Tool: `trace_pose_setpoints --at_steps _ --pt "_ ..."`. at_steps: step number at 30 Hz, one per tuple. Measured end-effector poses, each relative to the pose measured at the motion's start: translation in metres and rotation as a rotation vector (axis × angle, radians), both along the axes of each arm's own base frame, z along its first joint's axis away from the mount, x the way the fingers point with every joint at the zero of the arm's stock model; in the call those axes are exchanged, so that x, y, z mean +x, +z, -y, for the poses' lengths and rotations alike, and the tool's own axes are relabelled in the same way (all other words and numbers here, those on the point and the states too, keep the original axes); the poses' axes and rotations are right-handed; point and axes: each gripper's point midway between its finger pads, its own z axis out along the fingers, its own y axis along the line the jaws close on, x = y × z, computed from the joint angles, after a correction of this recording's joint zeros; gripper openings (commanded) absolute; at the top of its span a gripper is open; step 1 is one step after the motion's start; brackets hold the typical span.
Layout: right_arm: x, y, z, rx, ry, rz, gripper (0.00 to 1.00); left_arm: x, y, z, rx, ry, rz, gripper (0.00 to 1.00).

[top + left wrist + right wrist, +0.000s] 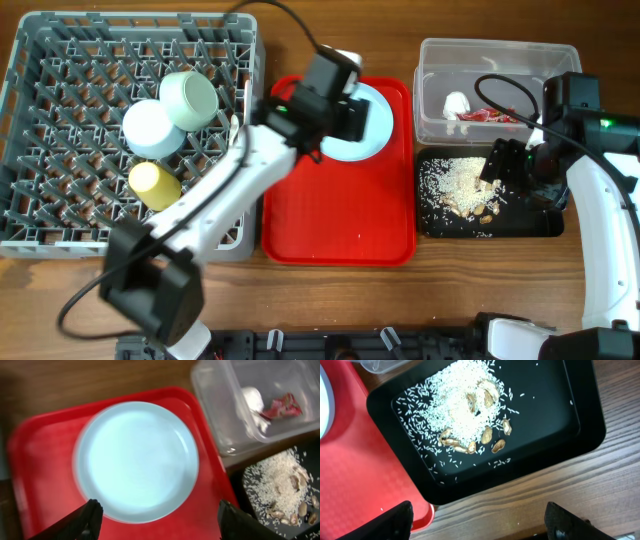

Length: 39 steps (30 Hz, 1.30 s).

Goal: Sort waste into correct bins and load items into the dishwasher rack

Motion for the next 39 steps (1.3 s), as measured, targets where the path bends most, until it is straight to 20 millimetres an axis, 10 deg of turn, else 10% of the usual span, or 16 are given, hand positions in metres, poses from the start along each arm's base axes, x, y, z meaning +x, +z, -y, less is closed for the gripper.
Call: trace_pose_setpoints --at_steps 7,18,33,39 --pt "0.000 0.000 0.000 0.000 0.000 0.000 0.86 -0.017 -0.111 0.050 0.118 -0.128 -0.117 0.68" --pt "0.000 0.000 0.000 0.000 0.000 0.000 0.86 -0.060 -0.153 0.016 0.295 -0.159 -0.323 0.18" --pt "0.000 0.000 0.000 0.000 0.000 0.000 0.86 -0.055 -0.134 0.019 0.279 -0.156 -0.287 0.04" --pt "0.000 0.000 0.000 0.000 0.000 0.000 0.86 -0.045 -0.013 0.026 0.087 -0.136 -0.091 0.04"
